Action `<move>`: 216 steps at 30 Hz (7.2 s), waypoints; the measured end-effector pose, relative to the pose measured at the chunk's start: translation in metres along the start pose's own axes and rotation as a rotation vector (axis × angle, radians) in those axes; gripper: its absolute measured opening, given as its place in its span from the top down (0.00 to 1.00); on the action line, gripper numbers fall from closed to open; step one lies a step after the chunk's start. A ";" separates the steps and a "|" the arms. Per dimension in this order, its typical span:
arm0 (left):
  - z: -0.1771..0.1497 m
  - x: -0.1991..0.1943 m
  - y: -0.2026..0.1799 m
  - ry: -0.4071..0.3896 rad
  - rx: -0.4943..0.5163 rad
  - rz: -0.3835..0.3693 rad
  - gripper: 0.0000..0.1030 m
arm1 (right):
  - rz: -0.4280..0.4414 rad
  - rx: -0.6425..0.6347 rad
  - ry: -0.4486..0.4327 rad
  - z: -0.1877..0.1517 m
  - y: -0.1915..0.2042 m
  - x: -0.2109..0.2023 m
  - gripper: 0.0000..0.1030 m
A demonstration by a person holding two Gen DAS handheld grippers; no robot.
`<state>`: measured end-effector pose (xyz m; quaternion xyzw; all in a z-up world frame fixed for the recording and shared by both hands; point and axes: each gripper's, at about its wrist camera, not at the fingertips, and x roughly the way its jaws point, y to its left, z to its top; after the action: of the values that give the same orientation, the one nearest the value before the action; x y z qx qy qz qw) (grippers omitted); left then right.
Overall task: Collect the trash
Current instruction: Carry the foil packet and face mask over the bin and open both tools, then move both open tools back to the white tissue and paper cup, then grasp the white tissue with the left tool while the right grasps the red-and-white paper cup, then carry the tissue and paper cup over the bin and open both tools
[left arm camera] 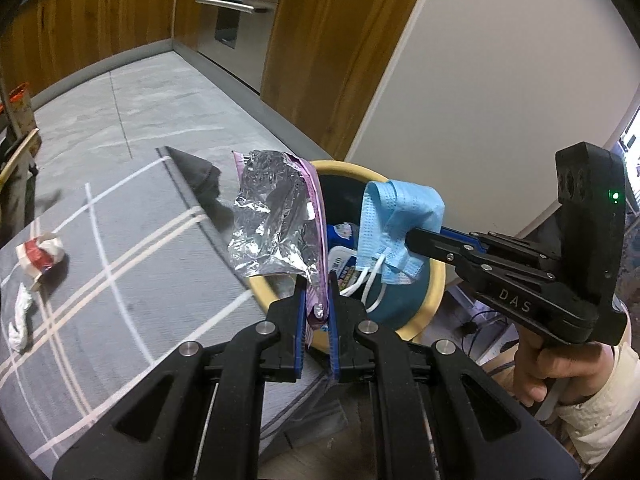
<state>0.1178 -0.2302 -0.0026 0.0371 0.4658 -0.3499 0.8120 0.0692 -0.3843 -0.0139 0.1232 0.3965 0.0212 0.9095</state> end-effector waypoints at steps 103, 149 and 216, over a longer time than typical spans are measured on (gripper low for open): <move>-0.063 -0.007 0.342 0.173 -0.342 0.449 0.45 | 0.204 -0.489 0.237 0.068 0.293 0.279 0.47; -0.042 -0.061 0.197 0.000 -0.265 0.335 0.90 | 0.181 -0.335 0.049 0.033 0.179 0.064 0.84; 0.013 0.033 0.030 -0.021 -0.107 0.022 0.41 | -0.122 0.081 0.092 -0.014 -0.018 0.025 0.82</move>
<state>0.1557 -0.2302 -0.0293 -0.0051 0.4748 -0.3156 0.8215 0.0749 -0.3954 -0.0448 0.1345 0.4450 -0.0446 0.8842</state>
